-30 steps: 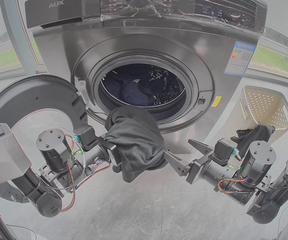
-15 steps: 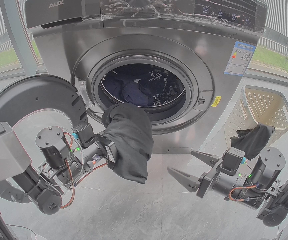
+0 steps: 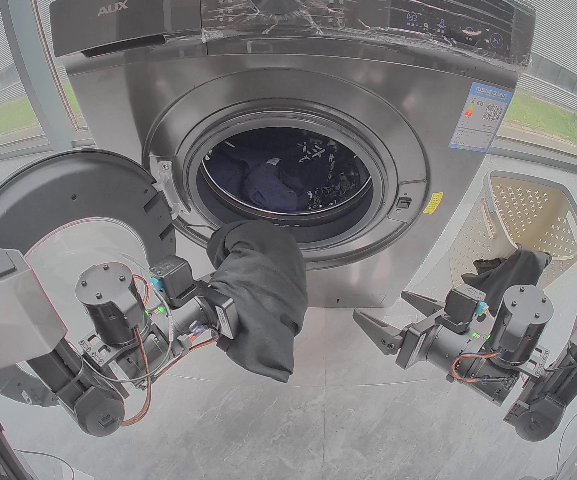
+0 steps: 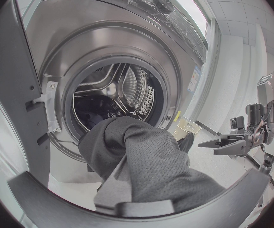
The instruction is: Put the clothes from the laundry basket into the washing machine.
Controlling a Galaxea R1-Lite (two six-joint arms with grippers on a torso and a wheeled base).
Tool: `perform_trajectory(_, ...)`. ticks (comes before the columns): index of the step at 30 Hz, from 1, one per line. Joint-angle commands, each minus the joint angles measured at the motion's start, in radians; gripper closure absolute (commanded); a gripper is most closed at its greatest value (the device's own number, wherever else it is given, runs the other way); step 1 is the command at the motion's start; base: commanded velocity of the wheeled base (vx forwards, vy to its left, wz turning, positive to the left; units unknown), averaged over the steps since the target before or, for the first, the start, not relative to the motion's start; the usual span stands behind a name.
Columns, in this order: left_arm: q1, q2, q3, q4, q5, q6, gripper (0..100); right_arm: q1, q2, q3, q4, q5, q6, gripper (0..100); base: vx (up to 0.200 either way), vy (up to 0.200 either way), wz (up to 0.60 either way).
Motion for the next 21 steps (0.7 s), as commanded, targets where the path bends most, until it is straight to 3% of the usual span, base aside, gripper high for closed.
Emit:
perform_trajectory(1,-0.010,-0.001,0.005,-0.011,-0.001,-0.002,100,-0.002,0.018,-0.006,-0.001,0.000,0.001,0,0.000,0.000,0.00)
perform_trajectory(3,-0.005,-0.004,0.013,-0.009,-0.009,0.002,100,-0.002,0.018,-0.007,-0.001,0.000,0.001,0,0.000,0.000,0.00)
perform_trajectory(21,-0.011,0.016,0.011,-0.009,-0.008,0.013,100,0.006,0.017,-0.001,-0.001,-0.001,0.001,0,0.200,0.000,0.00)
